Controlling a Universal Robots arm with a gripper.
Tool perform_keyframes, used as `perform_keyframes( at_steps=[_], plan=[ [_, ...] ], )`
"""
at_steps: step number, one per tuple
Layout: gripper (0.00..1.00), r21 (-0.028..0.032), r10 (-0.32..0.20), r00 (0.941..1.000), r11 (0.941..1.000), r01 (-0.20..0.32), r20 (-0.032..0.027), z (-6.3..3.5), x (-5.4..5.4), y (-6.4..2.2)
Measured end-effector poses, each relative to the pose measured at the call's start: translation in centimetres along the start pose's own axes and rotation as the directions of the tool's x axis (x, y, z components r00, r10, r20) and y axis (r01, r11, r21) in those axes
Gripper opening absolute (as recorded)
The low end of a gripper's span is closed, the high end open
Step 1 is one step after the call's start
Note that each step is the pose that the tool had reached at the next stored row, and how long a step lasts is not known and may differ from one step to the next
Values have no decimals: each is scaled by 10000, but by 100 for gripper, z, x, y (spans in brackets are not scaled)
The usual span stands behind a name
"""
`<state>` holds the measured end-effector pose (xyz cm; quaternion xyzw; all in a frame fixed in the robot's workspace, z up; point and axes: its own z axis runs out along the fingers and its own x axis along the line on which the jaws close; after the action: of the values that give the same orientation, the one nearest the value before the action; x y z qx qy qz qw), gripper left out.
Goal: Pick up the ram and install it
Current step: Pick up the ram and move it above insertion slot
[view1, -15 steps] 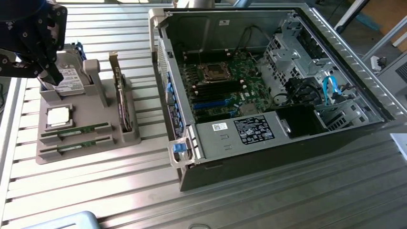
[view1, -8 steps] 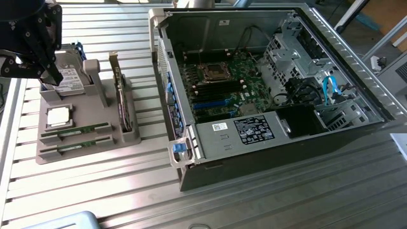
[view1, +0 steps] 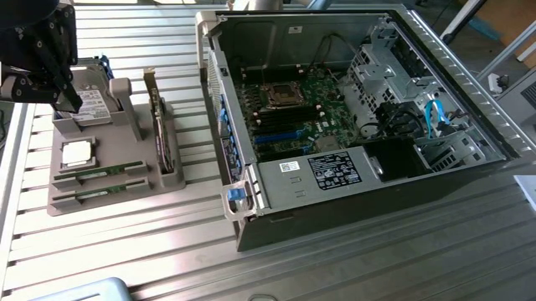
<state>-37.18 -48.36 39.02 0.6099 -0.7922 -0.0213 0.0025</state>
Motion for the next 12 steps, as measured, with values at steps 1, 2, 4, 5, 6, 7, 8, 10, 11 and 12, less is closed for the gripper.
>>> perform_keyframes(
  at_steps=[1, 2, 4, 5, 6, 7, 8, 10, 11, 12],
  plan=[
    [10, -2, -134, 9999, 9999, 134, -6, 0, 0, 0],
    [10, -5, -266, 9996, 9996, 266, -12, 1, 0, 0],
    [10, -12, -560, 9984, 9984, 560, -25, 1, 0, 0],
    [10, -16, -759, 9971, 9971, 759, -33, 1, 0, 0],
    [10, -22, -1030, 9947, 9947, 1030, -45, 2, 0, 0],
    [10, -26, -1179, 9930, 9930, 1179, -51, 2, 0, 0],
    [10, -31, -1378, 9904, 9905, 1378, -60, 2, 0, 0],
    [10, -40, -1715, 9852, 9852, 1714, -73, 3, 0, -1],
    [10, -43, -1788, 9839, 9839, 1788, -78, 2, 1, 0],
    [10, -43, -1799, 9836, 9837, 1799, -79, 3, 4, -1]
  ],
)
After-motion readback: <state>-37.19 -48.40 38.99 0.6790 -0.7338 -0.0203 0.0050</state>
